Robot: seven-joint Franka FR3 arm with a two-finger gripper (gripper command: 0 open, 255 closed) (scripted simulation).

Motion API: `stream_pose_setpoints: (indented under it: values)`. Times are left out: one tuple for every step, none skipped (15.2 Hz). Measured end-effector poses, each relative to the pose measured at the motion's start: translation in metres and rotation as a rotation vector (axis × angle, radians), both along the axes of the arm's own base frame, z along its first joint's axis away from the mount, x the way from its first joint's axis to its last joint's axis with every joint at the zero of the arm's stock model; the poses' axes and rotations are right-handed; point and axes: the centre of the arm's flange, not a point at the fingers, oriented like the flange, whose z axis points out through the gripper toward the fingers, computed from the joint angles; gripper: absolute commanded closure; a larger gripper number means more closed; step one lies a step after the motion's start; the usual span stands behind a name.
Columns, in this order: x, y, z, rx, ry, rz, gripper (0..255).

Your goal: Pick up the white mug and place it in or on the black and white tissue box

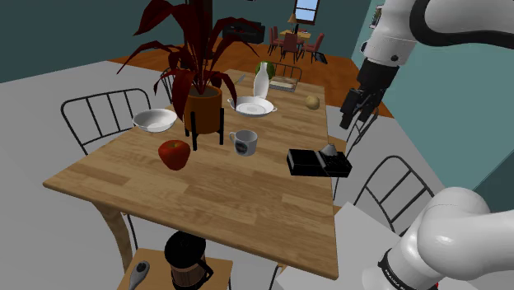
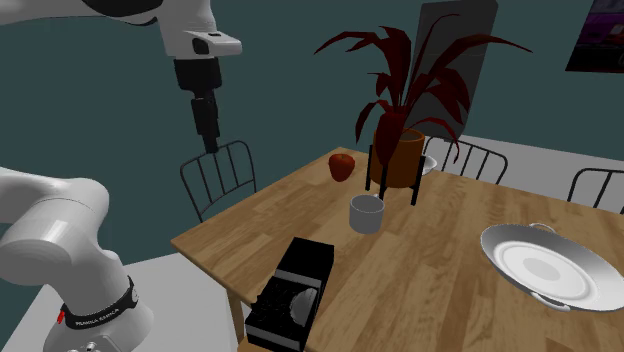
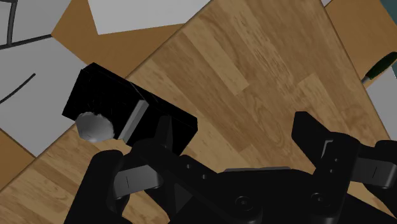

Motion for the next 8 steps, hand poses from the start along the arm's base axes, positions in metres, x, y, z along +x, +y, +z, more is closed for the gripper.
stream_pose_setpoints:
  values:
    - [0.0, 0.0, 0.0, 0.0, 0.0, 0.0, 0]
    - [0.005, -0.002, -0.003, 0.001, 0.0, 0.0, 0]
    - [0.012, -0.002, -0.01, 0.002, 0.001, 0.0, 0]
    - [0.021, -0.002, -0.014, 0.002, 0.001, 0.0, 0]
    - [0.032, -0.004, -0.022, 0.004, 0.002, 0.0, 0]
    - [0.042, -0.005, -0.029, 0.005, 0.002, -0.001, 0]
    - [0.054, -0.008, -0.033, 0.006, 0.001, -0.001, 0]
    - [0.069, -0.009, -0.041, 0.007, 0.002, -0.001, 0]
